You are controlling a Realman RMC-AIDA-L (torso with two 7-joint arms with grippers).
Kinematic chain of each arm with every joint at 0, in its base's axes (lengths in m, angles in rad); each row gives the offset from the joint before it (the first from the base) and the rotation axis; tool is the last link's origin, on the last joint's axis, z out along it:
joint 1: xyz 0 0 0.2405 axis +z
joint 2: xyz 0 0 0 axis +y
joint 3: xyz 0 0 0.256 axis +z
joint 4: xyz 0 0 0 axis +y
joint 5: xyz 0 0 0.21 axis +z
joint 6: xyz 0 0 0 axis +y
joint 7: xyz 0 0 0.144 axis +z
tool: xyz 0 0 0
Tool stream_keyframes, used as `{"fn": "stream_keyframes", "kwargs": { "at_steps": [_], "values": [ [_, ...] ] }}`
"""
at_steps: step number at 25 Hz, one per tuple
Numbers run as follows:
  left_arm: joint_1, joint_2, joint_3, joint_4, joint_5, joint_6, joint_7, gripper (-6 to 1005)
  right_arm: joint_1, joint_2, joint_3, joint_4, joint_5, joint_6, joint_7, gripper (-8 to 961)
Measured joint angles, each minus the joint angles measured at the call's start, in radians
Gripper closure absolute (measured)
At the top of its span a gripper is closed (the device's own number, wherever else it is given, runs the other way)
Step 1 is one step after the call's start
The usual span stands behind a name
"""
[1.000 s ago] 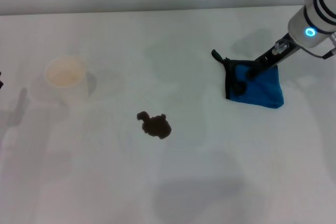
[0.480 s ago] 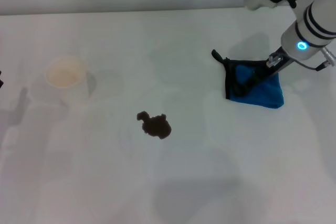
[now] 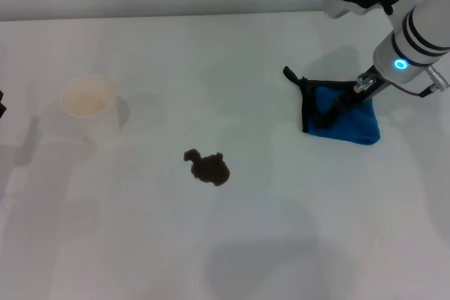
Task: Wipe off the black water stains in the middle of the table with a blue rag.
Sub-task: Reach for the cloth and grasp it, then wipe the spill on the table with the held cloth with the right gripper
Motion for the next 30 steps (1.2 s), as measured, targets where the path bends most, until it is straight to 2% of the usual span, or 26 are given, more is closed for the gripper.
{"fn": "stream_keyframes", "kwargs": {
  "at_steps": [19,27,30],
  "values": [
    [-0.001,-0.001,0.000,0.000,0.000,0.000,0.000,122,0.003,-0.006,-0.010,-0.001,-0.017,0.035,-0.005,371],
    [-0.001,-0.001,0.000,-0.001,0.000,0.000,0.000,122,0.002,-0.004,-0.013,-0.006,-0.025,0.045,-0.008,479],
    [0.000,-0.001,0.000,-0.002,0.000,0.000,0.000,122,0.002,-0.004,-0.013,-0.006,-0.023,0.045,-0.008,609]
  ]
}}
